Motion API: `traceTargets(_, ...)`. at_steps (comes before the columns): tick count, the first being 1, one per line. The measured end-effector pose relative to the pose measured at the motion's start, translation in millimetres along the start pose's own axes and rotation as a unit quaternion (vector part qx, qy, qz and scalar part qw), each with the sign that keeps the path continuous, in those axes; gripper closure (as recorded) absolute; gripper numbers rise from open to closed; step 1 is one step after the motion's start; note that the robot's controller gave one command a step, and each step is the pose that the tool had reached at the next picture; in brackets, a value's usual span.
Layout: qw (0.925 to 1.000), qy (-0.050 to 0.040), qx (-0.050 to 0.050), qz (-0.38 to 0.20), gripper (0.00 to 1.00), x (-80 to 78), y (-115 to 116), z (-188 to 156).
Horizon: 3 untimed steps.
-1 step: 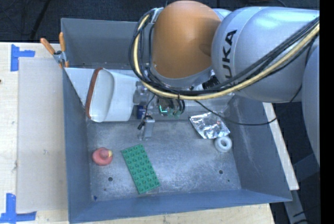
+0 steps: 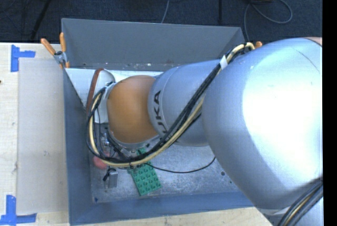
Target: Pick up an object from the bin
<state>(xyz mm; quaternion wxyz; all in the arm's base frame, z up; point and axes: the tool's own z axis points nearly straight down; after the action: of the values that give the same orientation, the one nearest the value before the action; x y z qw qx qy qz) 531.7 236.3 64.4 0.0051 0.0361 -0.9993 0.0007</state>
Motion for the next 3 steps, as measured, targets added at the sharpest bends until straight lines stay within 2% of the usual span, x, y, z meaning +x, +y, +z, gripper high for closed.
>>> traceTargets(1,0.9955,-0.004,-0.001,0.094,0.0,18.5,12.1,-35.4)
traceTargets(2,0.9801,-0.0048,-0.001,0.199,0.0,1.9,-8.0,-40.9)
traceTargets(3,0.9558,-0.0021,0.0,0.294,0.0,12.9,2.1,-3.4)
